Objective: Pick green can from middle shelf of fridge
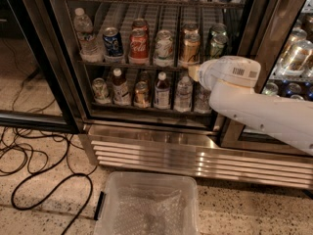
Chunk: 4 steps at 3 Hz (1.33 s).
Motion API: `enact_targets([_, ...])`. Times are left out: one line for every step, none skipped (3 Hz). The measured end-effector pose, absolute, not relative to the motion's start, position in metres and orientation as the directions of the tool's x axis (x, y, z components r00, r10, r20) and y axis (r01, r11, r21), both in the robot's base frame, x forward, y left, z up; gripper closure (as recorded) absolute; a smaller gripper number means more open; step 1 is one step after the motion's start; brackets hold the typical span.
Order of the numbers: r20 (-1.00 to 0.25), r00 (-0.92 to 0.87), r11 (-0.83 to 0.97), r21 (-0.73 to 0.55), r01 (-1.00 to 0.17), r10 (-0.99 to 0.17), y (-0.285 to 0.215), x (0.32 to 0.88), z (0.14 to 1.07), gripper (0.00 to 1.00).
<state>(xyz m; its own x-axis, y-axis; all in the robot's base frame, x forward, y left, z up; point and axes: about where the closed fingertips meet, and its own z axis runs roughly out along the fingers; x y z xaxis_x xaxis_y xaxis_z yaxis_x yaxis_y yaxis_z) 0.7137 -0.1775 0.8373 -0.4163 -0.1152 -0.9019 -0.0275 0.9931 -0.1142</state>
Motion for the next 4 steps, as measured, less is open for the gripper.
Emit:
enact_targets([-0.905,-0.411,0.993,-0.118,-0.013,-0.113,-0.179,0.723,0.838,0.35])
enact_targets([-0.907,-0.406,0.992,-0.129,0.007,-0.115,-0.184,0.731,0.837,0.34])
enact_targets([-0.909,-0.400,0.989,-0.145,0.032,-0.120,-0.190,0.741,0.836,0.35])
enact_targets([-0.911,-0.392,0.986,-0.160,0.053,-0.127,-0.196,0.749,0.836,0.35])
